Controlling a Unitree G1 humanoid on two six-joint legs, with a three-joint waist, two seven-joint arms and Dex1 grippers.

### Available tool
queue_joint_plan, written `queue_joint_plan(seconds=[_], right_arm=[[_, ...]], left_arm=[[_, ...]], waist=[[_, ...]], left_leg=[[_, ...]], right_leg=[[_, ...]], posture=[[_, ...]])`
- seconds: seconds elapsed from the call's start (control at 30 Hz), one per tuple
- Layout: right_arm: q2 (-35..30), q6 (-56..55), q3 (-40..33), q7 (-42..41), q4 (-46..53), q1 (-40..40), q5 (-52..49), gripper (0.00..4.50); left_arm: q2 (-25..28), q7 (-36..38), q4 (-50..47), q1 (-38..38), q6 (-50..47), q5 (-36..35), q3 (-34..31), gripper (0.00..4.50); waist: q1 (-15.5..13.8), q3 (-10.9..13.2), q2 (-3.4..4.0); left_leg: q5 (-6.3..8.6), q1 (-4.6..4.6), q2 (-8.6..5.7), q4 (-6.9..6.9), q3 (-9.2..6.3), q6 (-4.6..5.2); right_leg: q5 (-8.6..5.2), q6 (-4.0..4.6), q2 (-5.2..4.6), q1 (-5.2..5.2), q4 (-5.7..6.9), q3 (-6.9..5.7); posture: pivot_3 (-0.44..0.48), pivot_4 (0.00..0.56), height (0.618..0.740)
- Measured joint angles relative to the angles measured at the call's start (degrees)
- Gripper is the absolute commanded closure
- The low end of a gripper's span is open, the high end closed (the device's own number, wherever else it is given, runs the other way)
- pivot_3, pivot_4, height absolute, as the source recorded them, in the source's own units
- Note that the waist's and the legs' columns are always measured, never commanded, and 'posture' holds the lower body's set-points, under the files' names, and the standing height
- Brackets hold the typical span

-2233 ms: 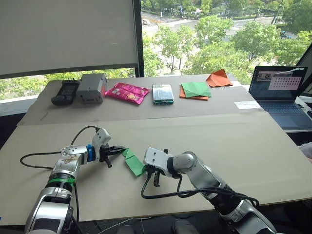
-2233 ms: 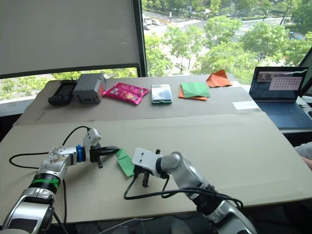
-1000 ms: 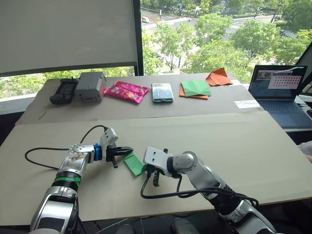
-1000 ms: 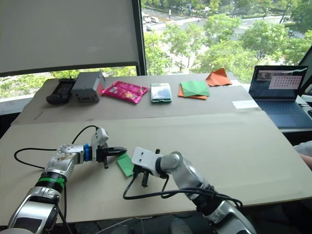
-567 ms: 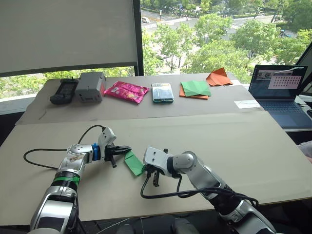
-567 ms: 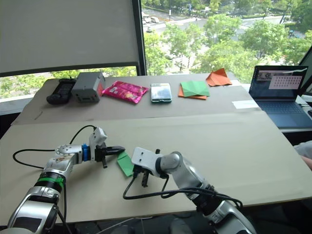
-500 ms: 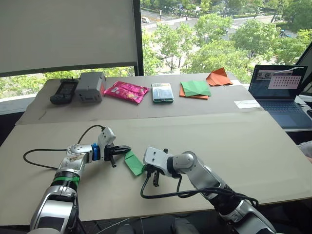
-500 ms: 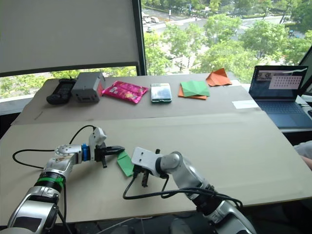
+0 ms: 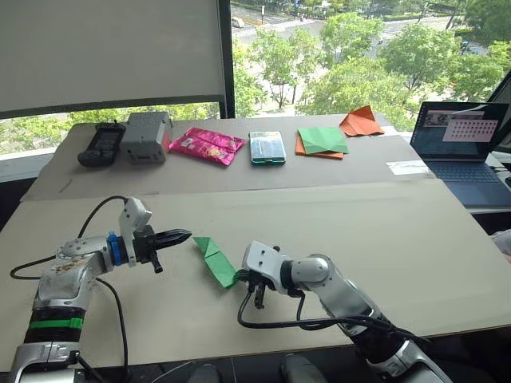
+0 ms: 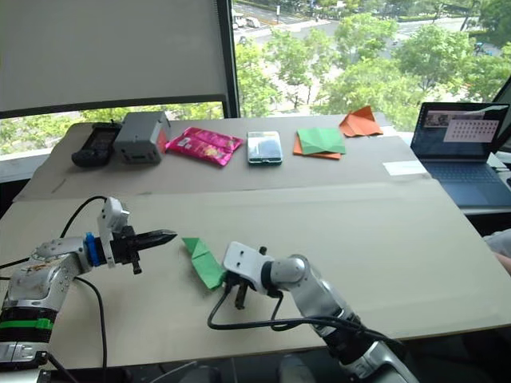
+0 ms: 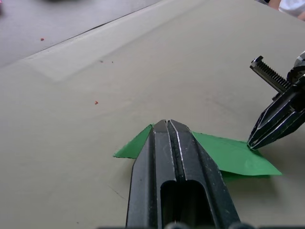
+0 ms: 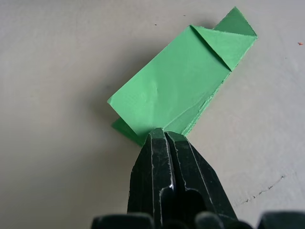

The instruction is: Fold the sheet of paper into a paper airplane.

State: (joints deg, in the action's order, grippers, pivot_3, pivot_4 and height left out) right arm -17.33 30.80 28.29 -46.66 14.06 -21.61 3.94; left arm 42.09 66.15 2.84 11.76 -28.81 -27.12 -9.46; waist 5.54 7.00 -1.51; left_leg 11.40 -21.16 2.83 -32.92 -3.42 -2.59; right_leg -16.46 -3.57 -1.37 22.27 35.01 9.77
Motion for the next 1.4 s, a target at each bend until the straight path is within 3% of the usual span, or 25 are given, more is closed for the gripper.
queue_joint_plan(seconds=[0.2, 0.23, 0.4, 0.63, 1.03, 1.23, 1.4], right_arm=[[-3.66, -0.25, -9.66, 0.7, 14.17, 5.17, -6.11, 1.93], [-4.63, -0.33, -10.79, 0.83, 16.12, 7.45, -6.95, 1.49], [-6.78, -1.57, -11.93, 1.81, 22.07, 15.03, -8.79, 0.0], [-7.53, -7.57, -6.53, 2.37, 20.05, 14.85, -6.69, 0.0], [-3.14, -23.09, 3.18, 1.62, 7.1, 3.54, -0.75, 0.0], [0.32, -23.14, 7.38, 1.38, -0.36, 0.73, 2.63, 0.0], [1.97, -20.77, 6.72, 4.61, -3.38, 1.08, 4.58, 0.0]], left_arm=[[3.3, -0.4, -6.68, -7.42, -2.19, -2.32, -3.68, 4.5], [3.35, -0.7, -8.52, -8.44, -2.59, -2.79, -4.42, 3.92], [3.71, -1.87, -14.49, -12.42, -4.51, -5.09, -5.41, 2.32], [3.71, -3.17, -14.52, -12.65, -4.63, -5.56, -5.67, 0.02], [4.54, -3.69, -14.06, -12.34, -3.84, -4.41, -4.24, 0.02], [4.55, -3.64, -13.2, -11.61, -3.84, -4.38, -2.85, 0.02], [4.55, -3.63, -12.83, -10.57, -3.52, -4.01, -2.61, 0.02]], waist=[[-0.69, 0.57, -0.14], [-0.87, 0.6, -0.14], [-1.37, 0.76, -0.04], [-1.47, 0.86, -0.03], [-1.44, 0.86, -0.06], [-1.56, 0.85, -0.06], [-1.53, 0.83, -0.06]], left_leg=[[0.26, 0.01, 0.02, 0.14, -0.01, -0.43], [0.28, 0.0, 0.01, 0.13, 0.04, -0.49], [0.3, 0.03, 0.02, 0.14, 0.18, -0.53], [0.31, 0.01, 0.03, 0.15, 0.21, -0.54], [0.28, 0.02, 0.03, 0.14, 0.26, -0.5], [0.13, 0.02, 0.03, 0.12, 0.25, -0.26], [0.13, 0.03, 0.03, 0.12, 0.24, -0.26]], right_leg=[[-0.02, 0.04, -0.07, 0.03, -0.13, -0.06], [-0.03, 0.05, -0.13, 0.04, -0.2, -0.06], [-0.03, 0.06, -0.26, 0.1, -0.57, -0.06], [-0.03, 0.06, -0.3, 0.25, -0.9, -0.06], [0.02, 0.03, -0.27, 0.2, -0.85, -0.06], [0.3, 0.11, -0.25, 0.16, -0.79, -0.06], [0.37, 0.13, -0.23, 0.16, -0.77, -0.06]], posture=[[0.0, 0.15, 0.74], [0.0, 0.15, 0.74], [0.0, 0.15, 0.74], [0.0, 0.15, 0.74], [0.0, 0.15, 0.74], [0.0, 0.15, 0.74], [0.0, 0.15, 0.74]])
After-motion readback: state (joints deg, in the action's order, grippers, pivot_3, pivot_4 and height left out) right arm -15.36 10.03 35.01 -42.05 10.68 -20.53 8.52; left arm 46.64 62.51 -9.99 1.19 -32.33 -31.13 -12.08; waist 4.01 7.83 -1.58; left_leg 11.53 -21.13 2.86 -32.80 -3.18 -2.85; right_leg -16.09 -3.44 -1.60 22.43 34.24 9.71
